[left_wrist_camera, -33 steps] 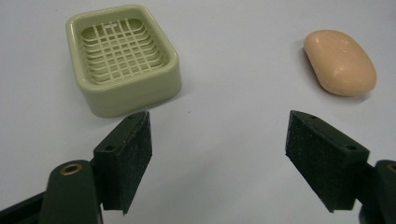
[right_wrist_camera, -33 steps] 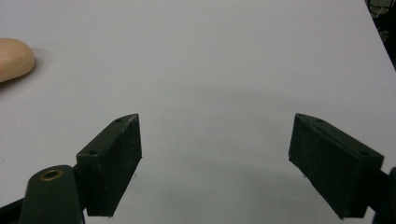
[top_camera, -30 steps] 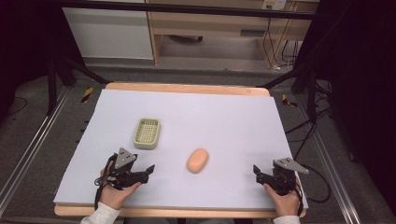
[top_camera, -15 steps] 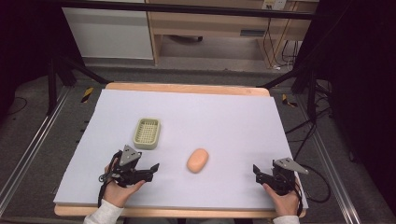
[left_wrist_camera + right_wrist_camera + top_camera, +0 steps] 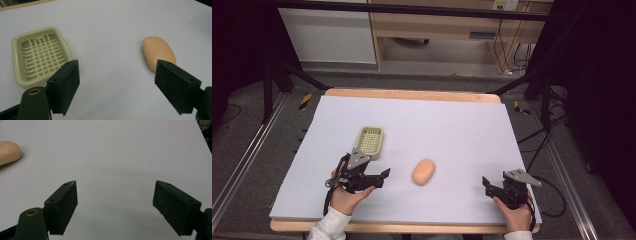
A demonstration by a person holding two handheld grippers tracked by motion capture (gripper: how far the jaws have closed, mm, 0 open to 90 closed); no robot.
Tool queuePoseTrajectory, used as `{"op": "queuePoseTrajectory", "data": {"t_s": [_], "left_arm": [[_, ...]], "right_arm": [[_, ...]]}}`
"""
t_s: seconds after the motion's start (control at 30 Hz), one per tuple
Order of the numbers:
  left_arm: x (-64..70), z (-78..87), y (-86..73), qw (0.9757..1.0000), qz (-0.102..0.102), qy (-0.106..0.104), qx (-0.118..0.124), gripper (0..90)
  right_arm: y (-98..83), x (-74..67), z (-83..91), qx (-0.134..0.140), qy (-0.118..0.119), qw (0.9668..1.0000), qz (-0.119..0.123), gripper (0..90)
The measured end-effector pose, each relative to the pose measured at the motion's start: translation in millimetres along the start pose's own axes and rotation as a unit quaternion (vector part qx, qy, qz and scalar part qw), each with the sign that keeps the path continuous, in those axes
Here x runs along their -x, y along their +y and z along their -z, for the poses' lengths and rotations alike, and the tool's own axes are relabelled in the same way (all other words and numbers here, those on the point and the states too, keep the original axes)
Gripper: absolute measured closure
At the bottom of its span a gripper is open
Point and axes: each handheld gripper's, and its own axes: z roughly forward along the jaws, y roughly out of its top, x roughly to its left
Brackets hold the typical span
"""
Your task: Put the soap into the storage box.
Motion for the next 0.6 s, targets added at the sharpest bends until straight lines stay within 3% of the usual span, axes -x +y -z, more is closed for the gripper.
{"op": "queuePoseTrajectory", "data": {"t_s": [0.2,0.6], "left_arm": [[4.8,-4.0,6.3,1.0,0.001,-0.008,0.005,19.6],[12.6,-13.6,7.9,0.9998,-0.016,-0.007,-0.01,19.6]], "right_arm": [[-0.2,-0.5,0.0,0.0,-0.002,1.0,0.003,21.0],[0.1,-0.9,0.0,0.003,0.0,1.0,0.007,22.9]]}}
